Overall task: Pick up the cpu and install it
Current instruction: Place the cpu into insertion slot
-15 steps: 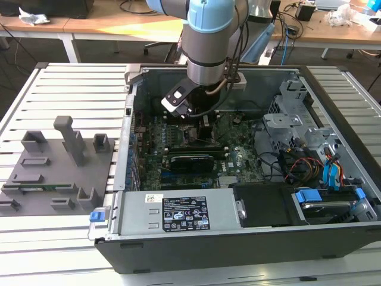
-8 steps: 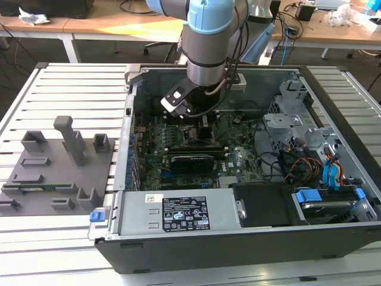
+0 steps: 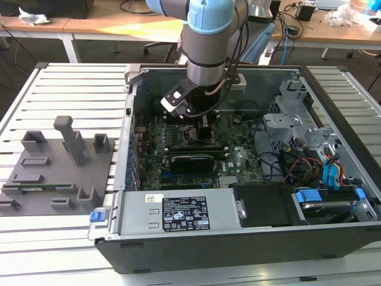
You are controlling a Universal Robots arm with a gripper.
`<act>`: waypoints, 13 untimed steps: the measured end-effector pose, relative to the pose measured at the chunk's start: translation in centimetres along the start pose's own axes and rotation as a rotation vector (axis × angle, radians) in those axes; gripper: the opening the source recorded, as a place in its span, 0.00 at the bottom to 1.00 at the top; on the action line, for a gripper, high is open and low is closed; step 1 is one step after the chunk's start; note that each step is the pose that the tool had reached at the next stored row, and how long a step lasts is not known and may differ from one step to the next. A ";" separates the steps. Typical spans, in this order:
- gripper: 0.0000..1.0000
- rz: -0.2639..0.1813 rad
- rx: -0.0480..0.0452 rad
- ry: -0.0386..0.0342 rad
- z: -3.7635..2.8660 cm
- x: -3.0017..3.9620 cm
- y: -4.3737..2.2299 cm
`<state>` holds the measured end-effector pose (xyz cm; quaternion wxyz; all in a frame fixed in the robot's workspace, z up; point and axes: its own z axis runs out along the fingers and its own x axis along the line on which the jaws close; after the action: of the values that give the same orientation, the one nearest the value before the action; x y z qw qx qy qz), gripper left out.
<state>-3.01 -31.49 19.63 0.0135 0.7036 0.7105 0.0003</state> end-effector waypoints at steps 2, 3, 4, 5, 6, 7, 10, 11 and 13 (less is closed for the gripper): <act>0.55 0.000 -0.0002 -0.0002 0.00 0.02 -0.01; 0.55 0.000 -0.0001 -0.0003 0.00 0.05 -0.02; 0.55 0.000 0.0000 -0.0001 0.00 0.06 -0.02; 0.55 0.000 0.0000 0.0001 0.00 0.06 -0.02; 0.55 0.000 0.0000 0.0001 0.00 0.06 -0.02; 0.55 0.000 -0.0001 0.0002 0.00 0.06 -0.02; 0.55 0.000 -0.0001 0.0003 0.01 0.07 -0.02; 0.55 0.000 -0.0004 0.0002 0.01 0.07 -0.02; 0.55 0.000 -0.0005 0.0008 0.03 0.08 -0.01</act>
<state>-3.02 -31.41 19.60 0.0134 0.7037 0.7104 0.0007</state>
